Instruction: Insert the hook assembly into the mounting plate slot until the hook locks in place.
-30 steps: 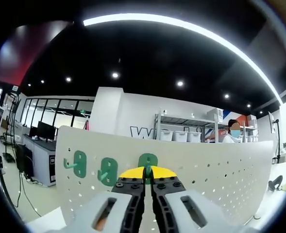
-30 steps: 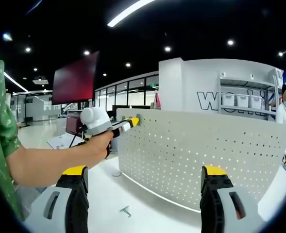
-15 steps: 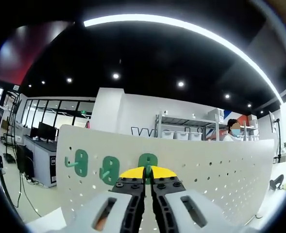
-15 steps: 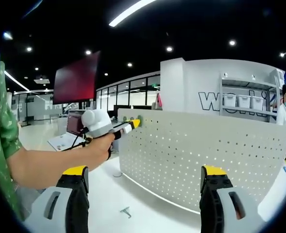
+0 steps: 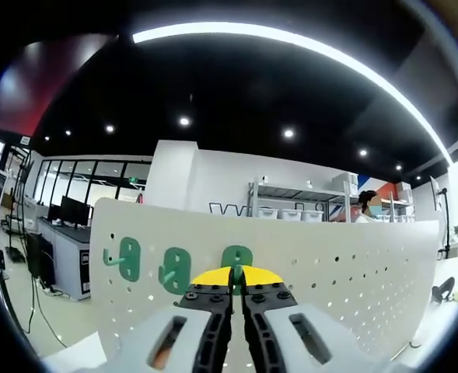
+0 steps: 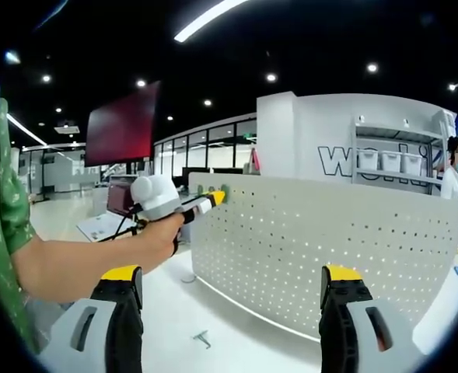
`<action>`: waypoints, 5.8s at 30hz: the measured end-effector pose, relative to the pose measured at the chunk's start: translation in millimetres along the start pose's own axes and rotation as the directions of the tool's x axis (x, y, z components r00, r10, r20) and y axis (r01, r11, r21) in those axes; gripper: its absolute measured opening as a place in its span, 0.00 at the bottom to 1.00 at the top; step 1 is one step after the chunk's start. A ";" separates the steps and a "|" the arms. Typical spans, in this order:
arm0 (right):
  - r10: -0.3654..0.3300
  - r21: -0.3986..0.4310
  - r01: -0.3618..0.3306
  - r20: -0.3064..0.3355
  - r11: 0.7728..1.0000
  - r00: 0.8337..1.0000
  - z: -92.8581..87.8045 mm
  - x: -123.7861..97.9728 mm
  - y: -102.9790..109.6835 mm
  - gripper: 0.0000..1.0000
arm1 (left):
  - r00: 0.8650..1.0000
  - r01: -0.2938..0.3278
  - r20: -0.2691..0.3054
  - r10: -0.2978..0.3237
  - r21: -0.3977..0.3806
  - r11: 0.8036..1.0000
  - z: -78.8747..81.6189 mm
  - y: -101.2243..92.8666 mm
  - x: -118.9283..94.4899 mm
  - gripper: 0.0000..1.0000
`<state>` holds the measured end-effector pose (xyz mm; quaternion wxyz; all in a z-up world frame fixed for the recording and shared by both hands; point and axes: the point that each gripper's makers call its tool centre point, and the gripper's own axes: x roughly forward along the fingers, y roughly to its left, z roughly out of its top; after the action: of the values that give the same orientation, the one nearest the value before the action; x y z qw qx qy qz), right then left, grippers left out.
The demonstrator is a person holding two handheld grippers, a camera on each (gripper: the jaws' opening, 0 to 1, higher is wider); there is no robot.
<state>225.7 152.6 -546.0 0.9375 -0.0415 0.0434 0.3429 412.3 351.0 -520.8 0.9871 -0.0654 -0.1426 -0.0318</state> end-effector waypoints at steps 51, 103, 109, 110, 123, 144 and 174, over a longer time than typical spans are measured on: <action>-0.004 0.015 0.004 -0.013 1.000 1.000 -8.3 -1.7 -2.1 0.96 | 0.998 -0.007 -0.065 0.017 0.139 0.990 -10.8 2.6 10.9 0.04; -0.001 -0.001 0.001 0.010 1.000 1.000 2.2 -10.7 8.8 0.96 | 0.994 0.065 -0.094 -0.054 0.119 0.991 -3.9 -13.6 -20.2 0.48; -0.001 -0.007 0.001 0.019 1.000 1.000 6.6 -14.1 11.5 0.96 | 0.994 0.073 -0.090 -0.063 0.116 0.991 4.6 -16.0 -31.2 0.50; 0.000 -0.008 0.001 0.020 1.000 1.000 7.2 -14.5 11.9 0.96 | 0.994 0.075 -0.091 -0.065 0.116 0.990 5.8 -16.7 -33.2 0.50; 0.003 -0.012 -0.003 0.036 1.000 0.999 12.3 -26.2 24.8 0.96 | 0.990 0.115 -0.093 -0.105 0.114 0.987 27.9 -26.2 -66.2 0.55; -0.005 -0.009 0.005 0.033 1.000 0.999 5.0 -49.2 39.7 0.96 | 0.976 0.184 -0.136 -0.170 0.096 0.978 45.8 -36.4 -148.4 0.57; -0.015 0.025 0.015 -0.004 1.000 1.000 -22.5 -76.8 50.0 0.96 | 0.928 0.236 -0.321 -0.192 0.106 0.966 -16.2 -48.8 -239.6 0.56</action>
<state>133.7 139.2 -562.3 0.9404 -0.0308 0.0494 0.3350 183.5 311.0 -598.8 0.9899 0.0270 0.0048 -0.1389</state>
